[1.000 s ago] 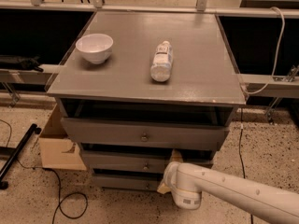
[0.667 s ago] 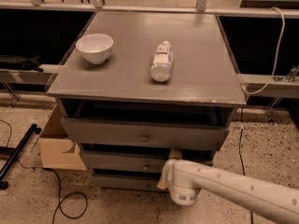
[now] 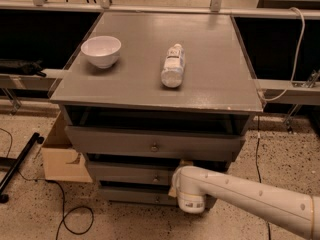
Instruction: Open middle drawer
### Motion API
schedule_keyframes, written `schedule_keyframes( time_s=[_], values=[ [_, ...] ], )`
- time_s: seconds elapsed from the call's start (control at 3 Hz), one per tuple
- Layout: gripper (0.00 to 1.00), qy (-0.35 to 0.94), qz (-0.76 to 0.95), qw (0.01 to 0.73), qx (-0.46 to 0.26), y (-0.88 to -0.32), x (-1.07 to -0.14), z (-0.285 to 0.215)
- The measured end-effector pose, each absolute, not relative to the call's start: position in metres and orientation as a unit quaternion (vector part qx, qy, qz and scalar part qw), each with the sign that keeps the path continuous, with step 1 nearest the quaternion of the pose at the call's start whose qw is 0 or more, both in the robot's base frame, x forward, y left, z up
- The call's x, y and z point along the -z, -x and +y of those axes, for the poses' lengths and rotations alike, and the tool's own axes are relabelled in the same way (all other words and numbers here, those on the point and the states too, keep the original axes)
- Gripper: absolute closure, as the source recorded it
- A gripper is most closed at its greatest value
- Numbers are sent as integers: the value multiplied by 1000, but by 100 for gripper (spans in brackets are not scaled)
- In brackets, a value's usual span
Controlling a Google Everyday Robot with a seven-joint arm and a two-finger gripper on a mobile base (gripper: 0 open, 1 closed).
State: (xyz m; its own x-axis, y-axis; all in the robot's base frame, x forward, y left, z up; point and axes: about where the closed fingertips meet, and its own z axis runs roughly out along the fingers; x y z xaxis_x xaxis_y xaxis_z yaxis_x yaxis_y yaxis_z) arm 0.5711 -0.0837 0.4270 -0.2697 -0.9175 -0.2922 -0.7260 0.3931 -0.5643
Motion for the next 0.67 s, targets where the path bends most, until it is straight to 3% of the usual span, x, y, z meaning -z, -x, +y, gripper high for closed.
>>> schedule_keyframes(
  time_s=[0.67],
  values=[
    [0,528,786,278,160,-580,-404,-87]
  ],
)
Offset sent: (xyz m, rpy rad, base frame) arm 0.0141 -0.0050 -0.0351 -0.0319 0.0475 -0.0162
